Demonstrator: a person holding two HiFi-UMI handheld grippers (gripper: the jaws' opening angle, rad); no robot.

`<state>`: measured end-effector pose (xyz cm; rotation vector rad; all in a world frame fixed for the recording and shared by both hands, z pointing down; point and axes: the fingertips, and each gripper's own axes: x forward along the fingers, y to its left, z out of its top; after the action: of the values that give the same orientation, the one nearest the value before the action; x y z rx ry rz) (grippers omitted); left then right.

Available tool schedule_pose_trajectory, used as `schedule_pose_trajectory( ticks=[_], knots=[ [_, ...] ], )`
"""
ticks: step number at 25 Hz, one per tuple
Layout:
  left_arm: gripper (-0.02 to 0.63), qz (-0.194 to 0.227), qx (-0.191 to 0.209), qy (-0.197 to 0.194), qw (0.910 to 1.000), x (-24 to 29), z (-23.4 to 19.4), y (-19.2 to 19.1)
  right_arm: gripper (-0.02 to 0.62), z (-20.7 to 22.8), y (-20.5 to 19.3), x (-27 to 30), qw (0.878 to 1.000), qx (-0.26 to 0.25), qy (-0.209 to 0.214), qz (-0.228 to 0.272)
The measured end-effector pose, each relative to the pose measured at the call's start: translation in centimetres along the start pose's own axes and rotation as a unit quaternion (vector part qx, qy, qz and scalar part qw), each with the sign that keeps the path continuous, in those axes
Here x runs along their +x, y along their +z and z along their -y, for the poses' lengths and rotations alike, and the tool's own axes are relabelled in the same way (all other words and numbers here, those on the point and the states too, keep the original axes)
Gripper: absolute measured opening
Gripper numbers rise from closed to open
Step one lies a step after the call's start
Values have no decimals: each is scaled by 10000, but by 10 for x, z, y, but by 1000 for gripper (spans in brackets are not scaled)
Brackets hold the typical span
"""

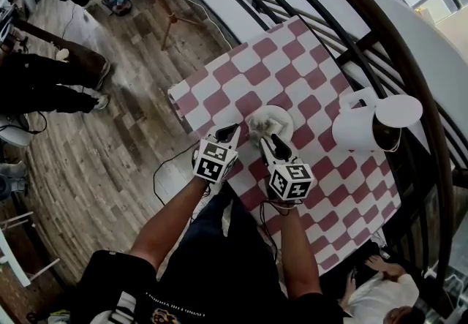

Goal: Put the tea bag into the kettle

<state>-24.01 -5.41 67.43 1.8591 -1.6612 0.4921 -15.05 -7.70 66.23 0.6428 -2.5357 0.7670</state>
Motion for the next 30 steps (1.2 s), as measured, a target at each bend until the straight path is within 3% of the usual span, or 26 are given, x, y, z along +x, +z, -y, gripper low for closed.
schedule_pose_trajectory(
  ticks=[12,21,22,23,30],
  knots=[
    [-2,-194,-153,-12,9997,7,-7,-21,143,-8,-35,28,9985,-62,99,-532],
    [-2,-293,-160,-93,9994,13,-1,-28,141,1,-49,36,9964,-177,-102,-828],
    [-2,-297,-153,-105,9994,13,0,-28,121,3,-51,36,9957,-261,-176,-871],
    [-2,-299,-144,-113,9994,14,1,-28,28,4,-52,36,9951,-340,-233,-899],
    [-2,-309,-92,-149,9994,15,4,-25,15,4,-49,30,9961,-350,-195,-782]
  ],
)
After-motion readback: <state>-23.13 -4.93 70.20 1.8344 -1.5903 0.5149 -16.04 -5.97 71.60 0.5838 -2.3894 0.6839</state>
